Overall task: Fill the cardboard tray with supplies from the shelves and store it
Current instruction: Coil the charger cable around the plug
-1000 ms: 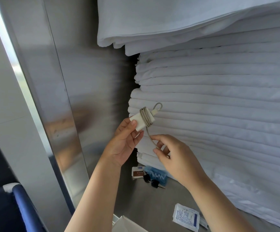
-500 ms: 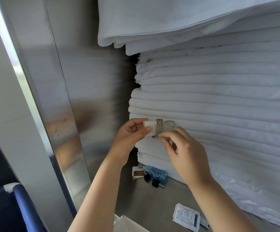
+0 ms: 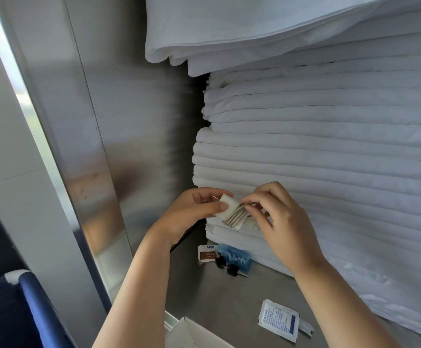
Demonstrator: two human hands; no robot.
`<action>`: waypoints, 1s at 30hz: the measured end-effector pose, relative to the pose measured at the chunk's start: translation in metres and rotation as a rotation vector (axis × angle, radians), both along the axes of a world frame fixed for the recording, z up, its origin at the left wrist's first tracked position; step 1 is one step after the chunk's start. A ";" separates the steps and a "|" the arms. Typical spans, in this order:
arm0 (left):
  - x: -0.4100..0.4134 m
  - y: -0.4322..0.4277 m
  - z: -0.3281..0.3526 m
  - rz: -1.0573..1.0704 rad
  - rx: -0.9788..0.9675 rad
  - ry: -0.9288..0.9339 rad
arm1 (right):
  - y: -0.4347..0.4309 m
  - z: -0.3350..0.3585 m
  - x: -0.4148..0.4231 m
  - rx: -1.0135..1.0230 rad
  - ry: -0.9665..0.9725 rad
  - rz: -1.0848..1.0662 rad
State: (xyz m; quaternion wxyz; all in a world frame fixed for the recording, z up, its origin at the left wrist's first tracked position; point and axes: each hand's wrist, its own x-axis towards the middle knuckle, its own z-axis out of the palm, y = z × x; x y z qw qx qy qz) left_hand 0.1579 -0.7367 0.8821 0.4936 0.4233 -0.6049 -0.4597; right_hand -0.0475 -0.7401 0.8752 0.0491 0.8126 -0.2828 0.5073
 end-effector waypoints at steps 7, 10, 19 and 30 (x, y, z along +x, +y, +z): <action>0.003 0.004 0.001 -0.166 0.035 0.002 | -0.001 -0.001 -0.003 -0.024 -0.006 0.035; 0.005 0.005 0.002 -0.190 0.022 0.079 | -0.004 -0.001 -0.006 0.009 -0.069 0.042; 0.003 0.004 0.003 -0.253 -0.006 0.237 | -0.005 -0.008 -0.004 0.188 -0.098 0.058; -0.001 0.002 0.003 -0.219 -0.049 0.333 | -0.006 -0.025 0.018 0.456 -0.036 0.074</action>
